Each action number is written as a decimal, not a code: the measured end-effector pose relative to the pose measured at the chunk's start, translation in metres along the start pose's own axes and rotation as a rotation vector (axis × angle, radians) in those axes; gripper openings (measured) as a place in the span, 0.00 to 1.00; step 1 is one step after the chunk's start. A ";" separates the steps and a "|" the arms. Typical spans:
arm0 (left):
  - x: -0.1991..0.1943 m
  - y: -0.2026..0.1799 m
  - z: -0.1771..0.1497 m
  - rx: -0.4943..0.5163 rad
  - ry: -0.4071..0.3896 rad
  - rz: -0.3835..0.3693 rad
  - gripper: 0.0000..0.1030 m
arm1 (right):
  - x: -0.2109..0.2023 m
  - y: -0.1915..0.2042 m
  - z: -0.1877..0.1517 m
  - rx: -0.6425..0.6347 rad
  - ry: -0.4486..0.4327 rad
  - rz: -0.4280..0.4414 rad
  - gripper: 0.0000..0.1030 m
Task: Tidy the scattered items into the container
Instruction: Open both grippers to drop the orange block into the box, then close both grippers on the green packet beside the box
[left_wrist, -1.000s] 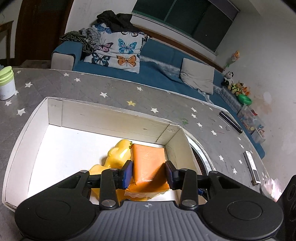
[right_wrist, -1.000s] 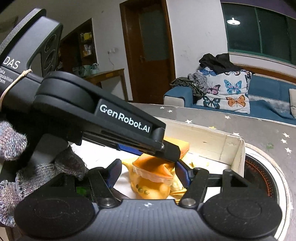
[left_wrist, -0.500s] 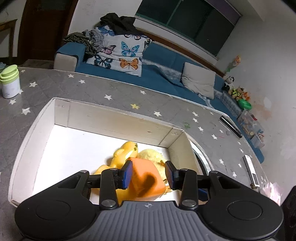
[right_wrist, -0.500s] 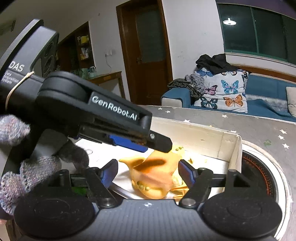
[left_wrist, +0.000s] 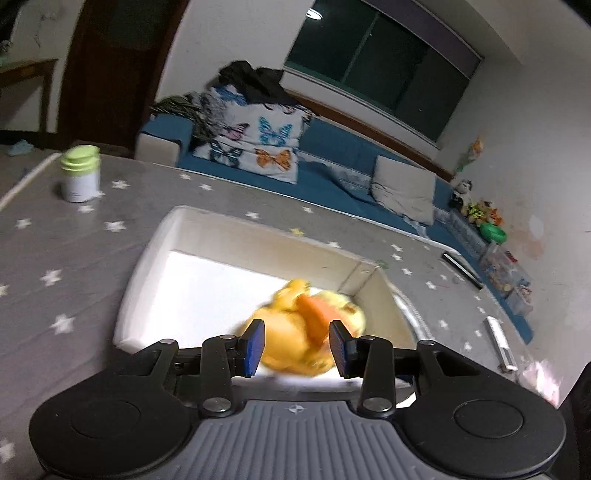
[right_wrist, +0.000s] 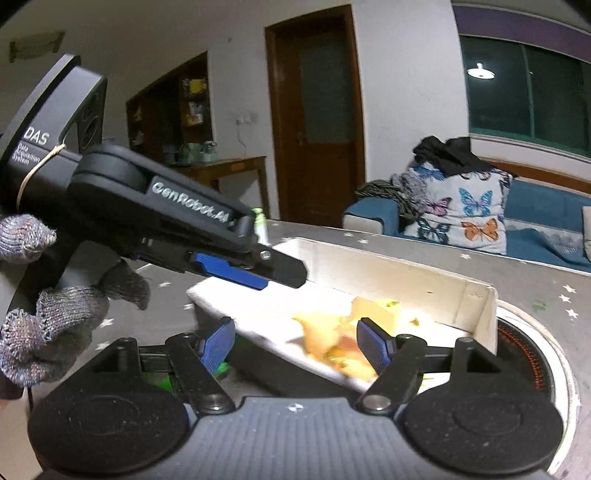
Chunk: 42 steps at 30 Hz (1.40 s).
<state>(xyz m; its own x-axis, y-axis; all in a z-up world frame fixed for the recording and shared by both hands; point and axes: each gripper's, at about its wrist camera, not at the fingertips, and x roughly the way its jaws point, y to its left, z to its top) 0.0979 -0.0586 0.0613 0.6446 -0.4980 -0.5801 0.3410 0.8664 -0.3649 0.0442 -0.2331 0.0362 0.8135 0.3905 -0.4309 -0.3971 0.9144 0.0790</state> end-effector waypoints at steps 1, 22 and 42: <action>-0.006 0.003 -0.005 0.002 -0.004 0.013 0.40 | -0.003 0.004 -0.002 -0.006 -0.003 0.010 0.73; -0.009 0.057 -0.067 -0.110 0.112 0.123 0.40 | 0.051 0.083 -0.051 -0.145 0.207 0.165 0.80; 0.003 0.077 -0.070 -0.224 0.146 0.099 0.39 | 0.067 0.081 -0.049 -0.116 0.253 0.171 0.76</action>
<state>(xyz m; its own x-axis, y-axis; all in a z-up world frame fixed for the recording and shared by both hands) 0.0778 0.0040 -0.0191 0.5563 -0.4259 -0.7135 0.1117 0.8892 -0.4437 0.0460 -0.1383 -0.0308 0.6056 0.4849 -0.6309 -0.5760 0.8142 0.0729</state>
